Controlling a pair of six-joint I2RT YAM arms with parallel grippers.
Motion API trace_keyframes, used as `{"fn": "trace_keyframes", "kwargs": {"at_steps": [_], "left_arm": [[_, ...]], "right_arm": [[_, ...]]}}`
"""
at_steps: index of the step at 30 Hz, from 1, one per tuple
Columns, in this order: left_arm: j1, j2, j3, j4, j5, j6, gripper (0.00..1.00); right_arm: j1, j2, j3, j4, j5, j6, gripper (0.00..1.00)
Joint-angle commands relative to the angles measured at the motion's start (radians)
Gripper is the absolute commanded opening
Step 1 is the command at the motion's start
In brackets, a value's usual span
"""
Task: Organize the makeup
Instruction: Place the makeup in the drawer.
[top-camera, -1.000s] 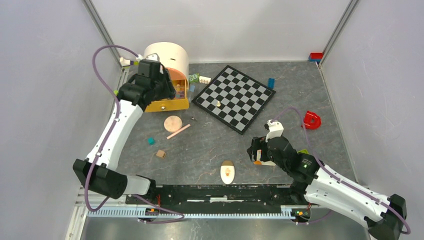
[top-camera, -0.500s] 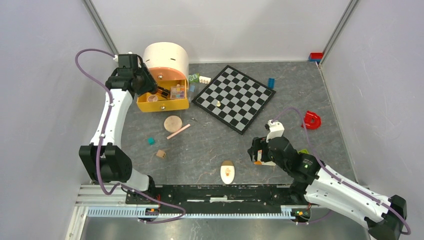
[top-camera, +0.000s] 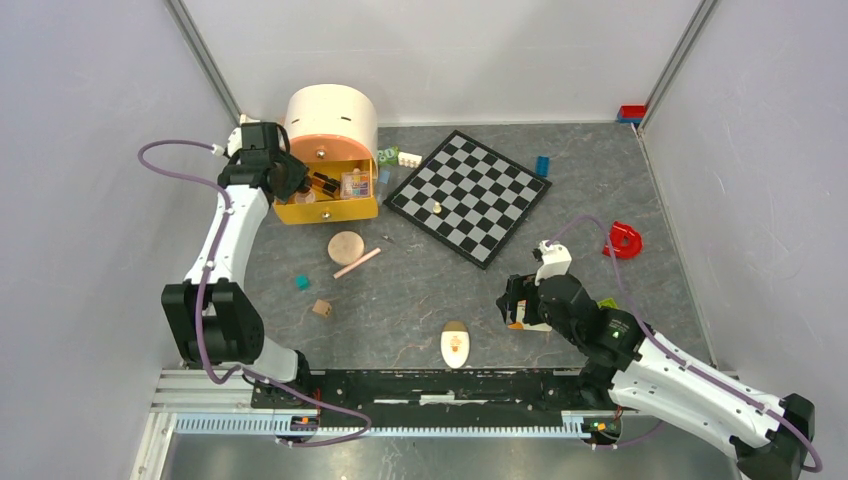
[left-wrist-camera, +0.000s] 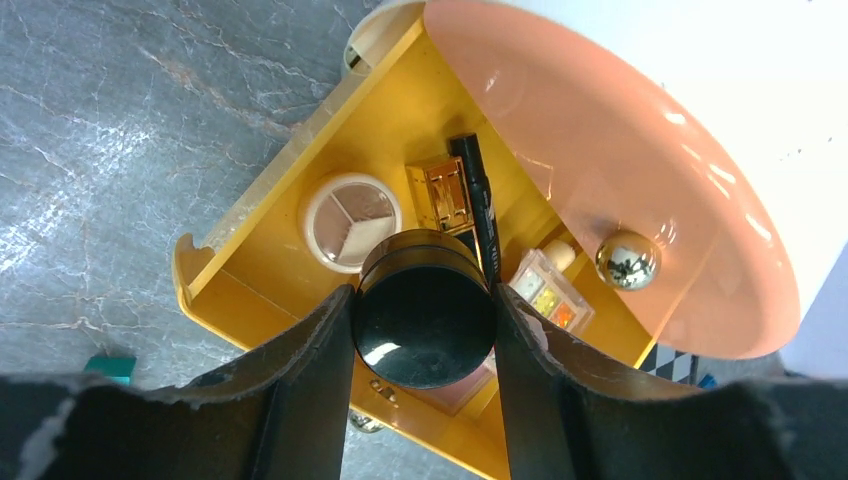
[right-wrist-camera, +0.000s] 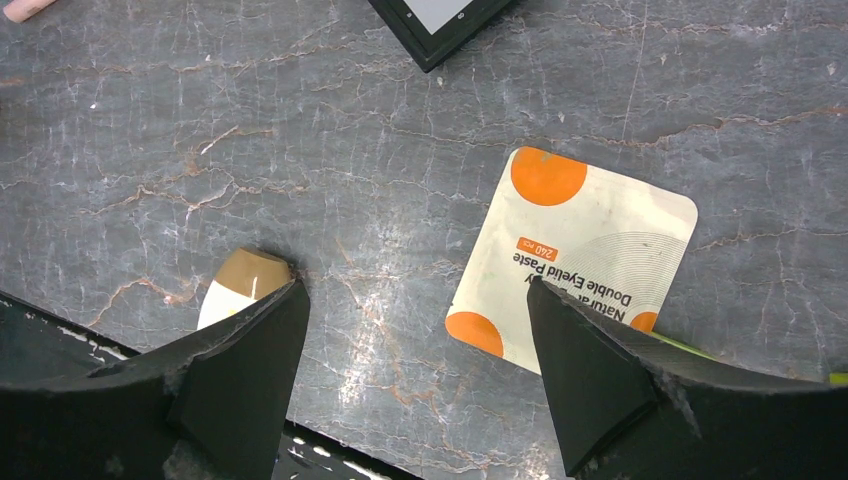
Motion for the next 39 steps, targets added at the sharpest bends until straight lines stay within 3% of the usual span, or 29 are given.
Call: {"fn": "trace_keyframes", "kwargs": {"at_steps": [1, 18, 32, 39], "left_arm": [[0.004, 0.015, 0.025, 0.055, -0.077, -0.131, 0.4], [0.004, 0.148, 0.106, 0.04, -0.093, -0.139, 0.41], [0.005, 0.187, 0.127, 0.026, -0.082, -0.117, 0.61], [0.005, 0.184, 0.139, 0.025, -0.064, -0.09, 0.65]], "right_arm": [[-0.003, 0.002, 0.015, -0.003, 0.004, 0.014, 0.87], [-0.004, 0.003, 0.007, -0.019, 0.02, 0.009, 0.87], [-0.004, 0.016, 0.008, -0.02, 0.024, -0.001, 0.87], [-0.003, 0.013, 0.011, -0.02, 0.023, 0.001, 0.87]]}}
